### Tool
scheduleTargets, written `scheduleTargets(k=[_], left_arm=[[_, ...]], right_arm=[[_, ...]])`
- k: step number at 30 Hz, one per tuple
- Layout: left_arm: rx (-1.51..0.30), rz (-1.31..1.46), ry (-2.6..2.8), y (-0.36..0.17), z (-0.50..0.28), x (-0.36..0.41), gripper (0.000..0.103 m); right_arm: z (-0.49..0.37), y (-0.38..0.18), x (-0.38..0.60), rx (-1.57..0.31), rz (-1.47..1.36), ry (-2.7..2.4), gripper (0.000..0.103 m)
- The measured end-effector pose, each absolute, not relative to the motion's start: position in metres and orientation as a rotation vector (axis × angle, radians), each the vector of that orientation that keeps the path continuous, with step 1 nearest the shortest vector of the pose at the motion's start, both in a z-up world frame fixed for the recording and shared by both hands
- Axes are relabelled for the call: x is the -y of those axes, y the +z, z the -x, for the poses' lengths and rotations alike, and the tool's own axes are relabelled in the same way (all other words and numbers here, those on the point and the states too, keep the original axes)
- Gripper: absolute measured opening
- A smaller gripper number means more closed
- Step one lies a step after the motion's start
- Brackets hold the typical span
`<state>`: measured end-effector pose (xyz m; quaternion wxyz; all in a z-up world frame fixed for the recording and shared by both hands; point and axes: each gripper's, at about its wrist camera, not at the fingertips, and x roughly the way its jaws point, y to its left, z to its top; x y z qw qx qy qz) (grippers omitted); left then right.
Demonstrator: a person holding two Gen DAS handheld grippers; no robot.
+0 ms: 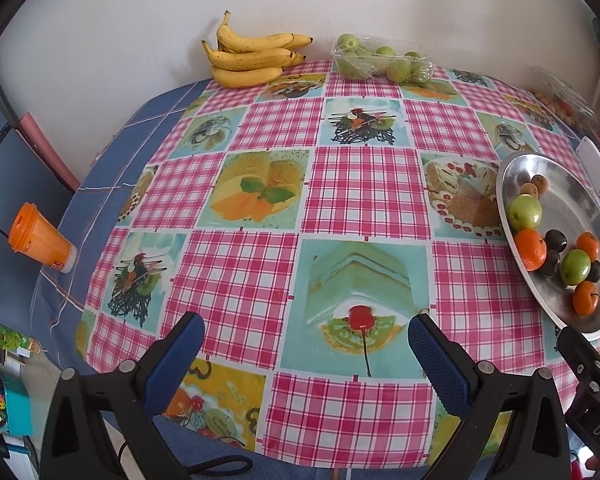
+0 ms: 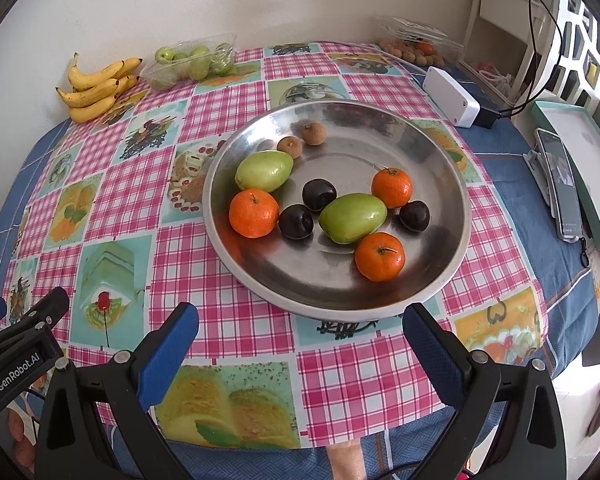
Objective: Organize fruits
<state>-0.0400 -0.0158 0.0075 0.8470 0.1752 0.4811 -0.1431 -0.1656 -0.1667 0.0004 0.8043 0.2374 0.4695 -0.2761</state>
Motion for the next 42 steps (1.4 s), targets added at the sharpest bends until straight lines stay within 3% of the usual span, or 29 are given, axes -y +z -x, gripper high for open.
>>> scheduleTargets(k=[42], left_arm=[[-1.060, -0.388, -0.283, -0.0008, 0.0359, 0.0121, 0.103]], right_arm=[[0.1629, -0.0071, 0.1655, -1.047, -0.508, -0.602, 0.102]])
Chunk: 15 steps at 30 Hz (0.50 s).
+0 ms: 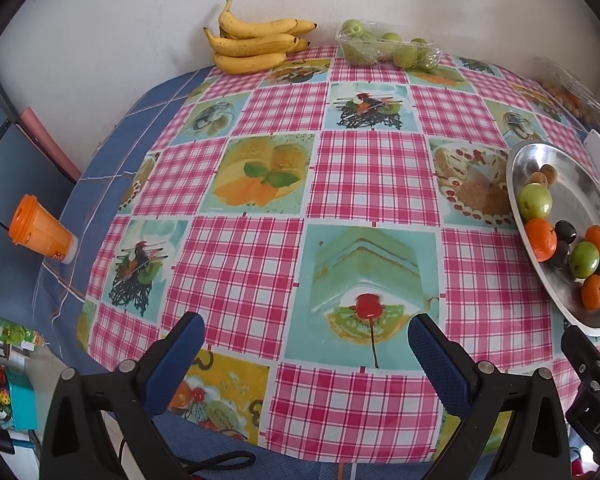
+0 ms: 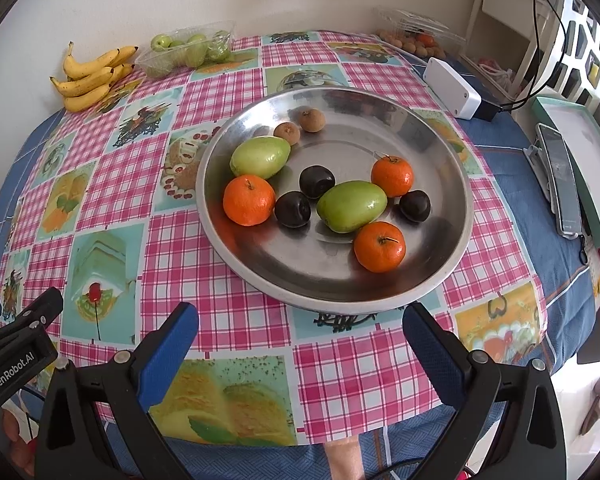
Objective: Organize fruits
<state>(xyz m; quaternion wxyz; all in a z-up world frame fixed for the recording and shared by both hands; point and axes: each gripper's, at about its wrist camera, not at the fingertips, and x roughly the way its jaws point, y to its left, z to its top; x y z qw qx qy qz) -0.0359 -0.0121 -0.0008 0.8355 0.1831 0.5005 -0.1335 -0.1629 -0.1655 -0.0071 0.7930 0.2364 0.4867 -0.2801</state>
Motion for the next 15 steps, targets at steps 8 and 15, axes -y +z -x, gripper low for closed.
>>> scheduleTargets(k=[8, 15], left_arm=[[-1.070, -0.389, -0.275, -0.0024, 0.0351, 0.0104, 0.103], [-1.071, -0.389, -0.277, -0.0027, 0.0355, 0.0107, 0.103]], right_arm=[[0.1625, -0.0072, 0.1661, -1.050, -0.510, -0.603, 0.102], [0.1625, -0.0075, 0.1657, -1.052, -0.511, -0.604, 0.102]])
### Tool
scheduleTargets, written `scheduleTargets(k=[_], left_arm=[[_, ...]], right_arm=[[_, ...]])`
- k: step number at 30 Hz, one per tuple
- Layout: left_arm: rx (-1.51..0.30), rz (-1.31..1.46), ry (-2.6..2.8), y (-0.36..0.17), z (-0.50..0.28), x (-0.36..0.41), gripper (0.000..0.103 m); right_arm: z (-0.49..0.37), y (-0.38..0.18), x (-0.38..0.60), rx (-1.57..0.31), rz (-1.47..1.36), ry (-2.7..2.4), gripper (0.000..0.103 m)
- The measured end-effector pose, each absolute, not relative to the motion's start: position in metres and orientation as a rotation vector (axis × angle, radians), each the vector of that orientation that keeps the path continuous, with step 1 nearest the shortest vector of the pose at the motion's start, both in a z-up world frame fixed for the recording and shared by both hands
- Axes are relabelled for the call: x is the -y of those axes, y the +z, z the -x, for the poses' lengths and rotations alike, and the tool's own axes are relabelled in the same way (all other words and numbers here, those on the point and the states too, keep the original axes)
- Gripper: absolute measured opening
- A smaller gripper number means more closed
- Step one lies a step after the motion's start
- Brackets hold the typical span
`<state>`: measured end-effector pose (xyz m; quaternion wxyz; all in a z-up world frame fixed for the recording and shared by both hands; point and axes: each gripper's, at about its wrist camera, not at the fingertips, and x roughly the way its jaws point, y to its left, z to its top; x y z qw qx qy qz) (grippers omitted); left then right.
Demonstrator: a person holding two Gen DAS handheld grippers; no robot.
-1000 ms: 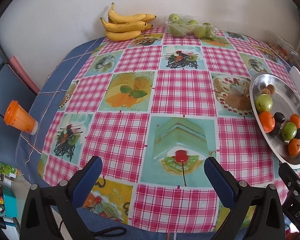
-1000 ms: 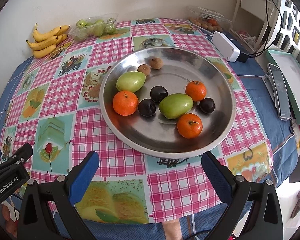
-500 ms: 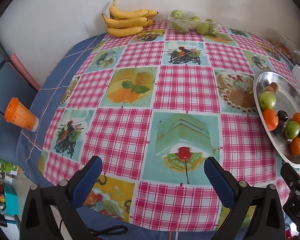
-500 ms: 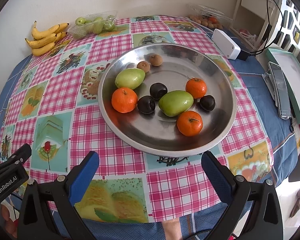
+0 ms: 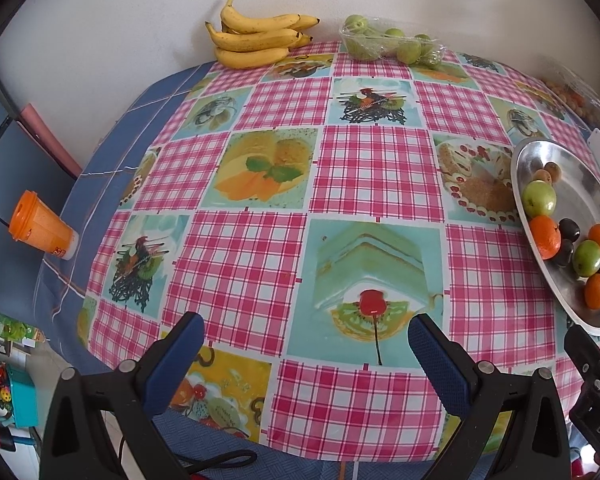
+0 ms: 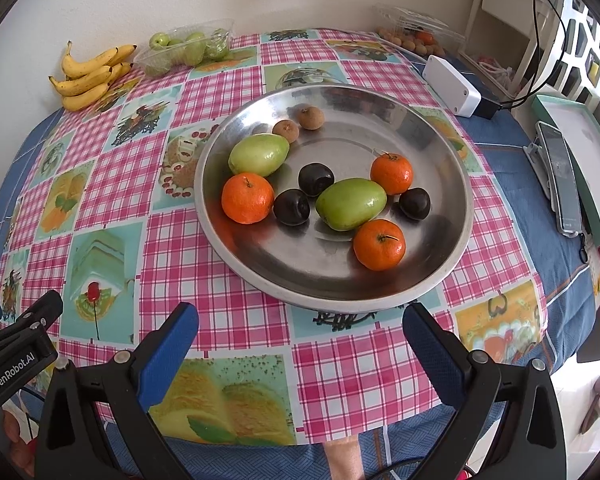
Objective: Organize fruits
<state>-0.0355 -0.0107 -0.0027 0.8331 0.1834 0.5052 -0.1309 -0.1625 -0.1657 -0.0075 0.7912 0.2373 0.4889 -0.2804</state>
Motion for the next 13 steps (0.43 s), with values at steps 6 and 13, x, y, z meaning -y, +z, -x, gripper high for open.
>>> scheduleTargets(k=[6, 13], left_arm=[[-1.053, -0.385, -0.277, -0.0004, 0.0368, 0.0099, 0.103], [-1.046, -0.381, -0.285, 0.0021, 0.0366, 0.0099, 0.103]], right_arm=[[0.1626, -0.0089, 0.1653, -1.056, -0.514, -0.604, 0.102], [0.1626, -0.0098, 0.1646, -1.057, -0.516, -0.605, 0.102]])
